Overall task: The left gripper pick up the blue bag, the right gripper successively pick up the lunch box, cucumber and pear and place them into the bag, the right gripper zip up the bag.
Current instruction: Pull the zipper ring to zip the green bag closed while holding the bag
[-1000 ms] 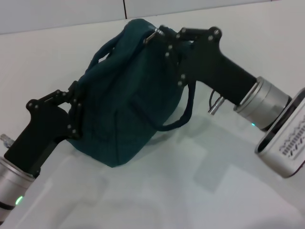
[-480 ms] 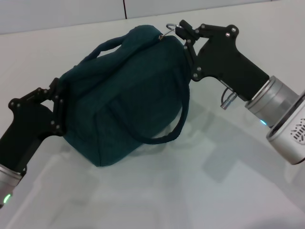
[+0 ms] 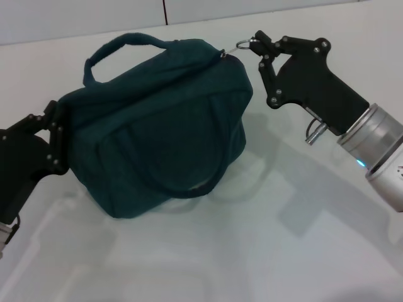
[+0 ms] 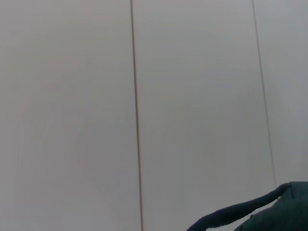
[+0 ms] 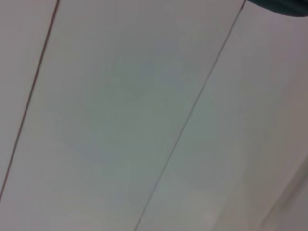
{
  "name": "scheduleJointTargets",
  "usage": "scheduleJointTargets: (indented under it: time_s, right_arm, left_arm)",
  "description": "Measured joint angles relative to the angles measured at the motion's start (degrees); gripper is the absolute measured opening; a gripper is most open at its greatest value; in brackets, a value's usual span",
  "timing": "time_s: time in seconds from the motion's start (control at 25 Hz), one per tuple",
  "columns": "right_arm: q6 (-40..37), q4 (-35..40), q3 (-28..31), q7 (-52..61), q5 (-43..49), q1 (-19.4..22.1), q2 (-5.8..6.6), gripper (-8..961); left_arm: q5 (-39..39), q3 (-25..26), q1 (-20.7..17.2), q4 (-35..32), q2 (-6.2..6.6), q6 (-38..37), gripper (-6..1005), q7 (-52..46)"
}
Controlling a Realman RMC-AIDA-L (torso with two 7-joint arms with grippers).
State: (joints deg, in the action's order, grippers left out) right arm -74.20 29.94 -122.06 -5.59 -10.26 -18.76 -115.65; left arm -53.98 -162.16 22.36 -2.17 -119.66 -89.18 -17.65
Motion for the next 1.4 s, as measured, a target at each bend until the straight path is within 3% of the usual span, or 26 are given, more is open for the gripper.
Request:
scheduleJointTargets:
  time_s: [0.44,0.6,0.92,1.08,1.4]
  right_arm:
    - [2.2,-0.4,1.5,5.0,0.3,0.4,0.29,14]
    - [2.3,-0.3,1.2,5.1,0.5,0.2,0.27,83]
    - [2.1,0.1,1.1,4.9,0.5,0.2,0.26,98]
    - [1.8,0.2,1.3,4.9,0.6,0.2,0.27,97]
    - [1.6,0.2,1.3,4.9,0.6,0.2,0.27,96]
  left_arm:
    - [-0.5,-0.3,0.7,0.2,0.08,0.0,22,-0.8]
    - [0.3,-0.6,1.4,-0.2,0.05,-0.3,4,-1.4]
    - [-2.8,0.0,4.1,-1.5,0.03,-3.9,47,-10.5]
    - [-0.6,-0.8,8.7,3.5,0.7,-4.6,74,-25.3]
    - [10.5,-0.9,22.0,21.9,1.23,-10.6,363,-54.9]
